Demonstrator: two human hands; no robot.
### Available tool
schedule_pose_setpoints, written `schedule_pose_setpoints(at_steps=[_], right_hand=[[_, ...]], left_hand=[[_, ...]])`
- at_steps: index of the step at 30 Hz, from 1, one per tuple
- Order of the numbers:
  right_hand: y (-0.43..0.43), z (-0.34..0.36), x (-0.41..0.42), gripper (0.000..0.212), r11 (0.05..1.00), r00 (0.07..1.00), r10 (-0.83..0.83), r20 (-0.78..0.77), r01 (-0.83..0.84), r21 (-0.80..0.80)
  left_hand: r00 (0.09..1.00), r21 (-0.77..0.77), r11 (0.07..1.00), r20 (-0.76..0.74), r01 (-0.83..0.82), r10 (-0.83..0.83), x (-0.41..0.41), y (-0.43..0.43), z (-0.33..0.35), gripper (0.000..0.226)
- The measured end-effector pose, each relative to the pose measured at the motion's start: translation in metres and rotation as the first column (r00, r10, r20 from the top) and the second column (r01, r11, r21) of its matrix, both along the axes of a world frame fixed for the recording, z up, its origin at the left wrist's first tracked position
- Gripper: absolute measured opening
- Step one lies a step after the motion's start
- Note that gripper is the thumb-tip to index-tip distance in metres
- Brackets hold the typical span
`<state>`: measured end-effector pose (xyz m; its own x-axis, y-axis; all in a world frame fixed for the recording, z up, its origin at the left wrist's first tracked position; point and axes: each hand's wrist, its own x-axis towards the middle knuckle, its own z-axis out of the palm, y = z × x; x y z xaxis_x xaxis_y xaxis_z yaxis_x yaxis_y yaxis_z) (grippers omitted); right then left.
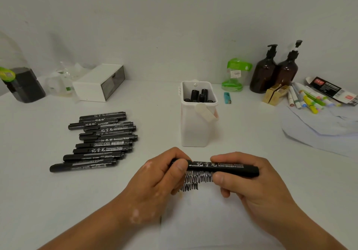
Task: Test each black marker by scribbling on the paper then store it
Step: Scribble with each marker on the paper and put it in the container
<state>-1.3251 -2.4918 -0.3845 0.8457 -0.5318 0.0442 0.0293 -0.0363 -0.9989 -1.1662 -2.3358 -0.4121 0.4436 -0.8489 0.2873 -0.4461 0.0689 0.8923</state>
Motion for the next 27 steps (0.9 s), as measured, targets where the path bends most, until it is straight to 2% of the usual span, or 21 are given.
schedule_pose_setpoints(at_steps=[7, 11, 16, 23, 27], right_hand=[[0.006, 0.001, 0.002, 0.043, 0.999, 1.000, -0.017, 0.015, 0.016, 0.038], [0.006, 0.003, 0.002, 0.061, 0.998, 0.999, -0.019, 0.044, 0.016, 0.066], [0.005, 0.004, 0.001, 0.063, 0.997, 0.997, -0.007, 0.080, 0.001, 0.080], [0.007, 0.005, 0.001, 0.058, 1.000, 0.996, -0.004, 0.089, 0.001, 0.029], [0.007, 0.004, 0.001, 0.041, 1.000, 0.999, -0.013, 0.049, 0.012, 0.023]], left_hand=[[0.993, -0.050, 0.999, -0.117, -0.003, -0.003, -0.004, -0.002, 0.005, 0.049], [0.992, -0.066, 0.998, -0.123, 0.003, -0.011, -0.006, -0.002, 0.009, 0.040], [0.987, -0.065, 0.997, -0.155, 0.043, -0.053, -0.008, -0.002, 0.012, 0.043], [0.972, -0.088, 0.993, -0.214, 0.084, -0.101, -0.007, -0.002, 0.011, 0.041], [0.967, -0.070, 0.992, -0.230, 0.101, -0.114, -0.004, -0.002, 0.007, 0.046]])
